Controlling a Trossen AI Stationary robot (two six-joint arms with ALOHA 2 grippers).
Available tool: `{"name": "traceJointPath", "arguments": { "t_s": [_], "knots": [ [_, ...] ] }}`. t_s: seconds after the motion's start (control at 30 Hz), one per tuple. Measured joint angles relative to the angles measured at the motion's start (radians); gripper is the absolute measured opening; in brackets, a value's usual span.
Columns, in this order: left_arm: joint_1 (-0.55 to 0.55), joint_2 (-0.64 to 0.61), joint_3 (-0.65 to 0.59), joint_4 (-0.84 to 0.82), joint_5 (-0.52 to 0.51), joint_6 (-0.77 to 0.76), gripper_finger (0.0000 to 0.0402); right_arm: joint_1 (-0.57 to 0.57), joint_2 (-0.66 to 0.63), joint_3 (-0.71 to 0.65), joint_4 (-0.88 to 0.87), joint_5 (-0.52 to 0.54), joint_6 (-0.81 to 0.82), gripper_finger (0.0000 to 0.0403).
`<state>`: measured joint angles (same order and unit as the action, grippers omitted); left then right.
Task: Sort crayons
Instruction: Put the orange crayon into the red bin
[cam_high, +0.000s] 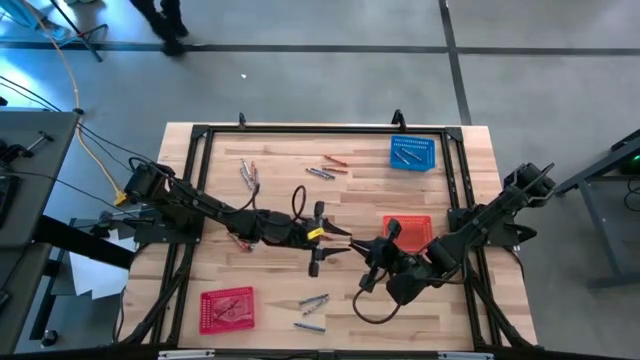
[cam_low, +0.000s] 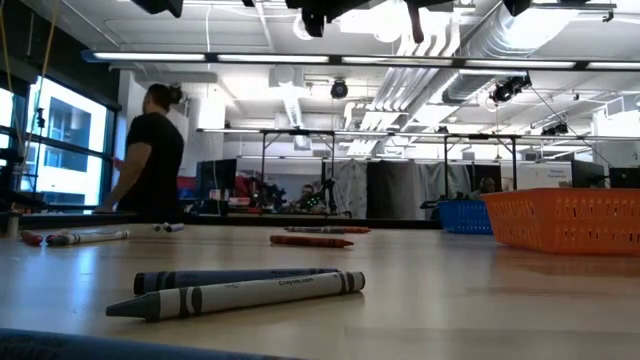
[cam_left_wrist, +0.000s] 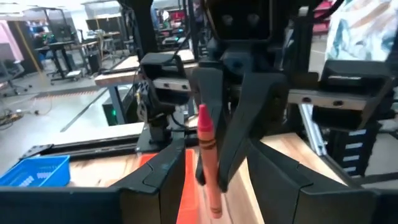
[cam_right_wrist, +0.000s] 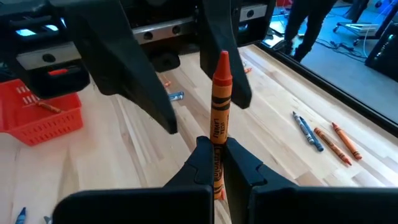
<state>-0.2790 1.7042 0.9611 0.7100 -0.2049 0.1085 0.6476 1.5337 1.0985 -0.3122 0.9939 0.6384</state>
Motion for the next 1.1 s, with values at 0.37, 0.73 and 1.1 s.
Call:
{"name": "traceJointPath", "arguments": {
  "t_s": [0.37, 0.73, 1.1],
  "knots": [
    [0.0, 0.0, 0.0, 0.01, 0.015, 0.0, 0.0158, -0.02, 0.0, 0.0, 0.027, 0.0, -0.018, 0.0],
    [0.005, 0.0, 0.0, 0.037, 0.016, 0.0, 0.0158, -0.026, 0.0, 0.0, 0.051, 0.001, -0.055, 0.0],
    [0.006, 0.0, 0.0, 0.038, 0.01, 0.026, 0.0083, -0.032, 0.0, 0.0, 0.053, -0.004, -0.057, 0.0]
  ]
}}
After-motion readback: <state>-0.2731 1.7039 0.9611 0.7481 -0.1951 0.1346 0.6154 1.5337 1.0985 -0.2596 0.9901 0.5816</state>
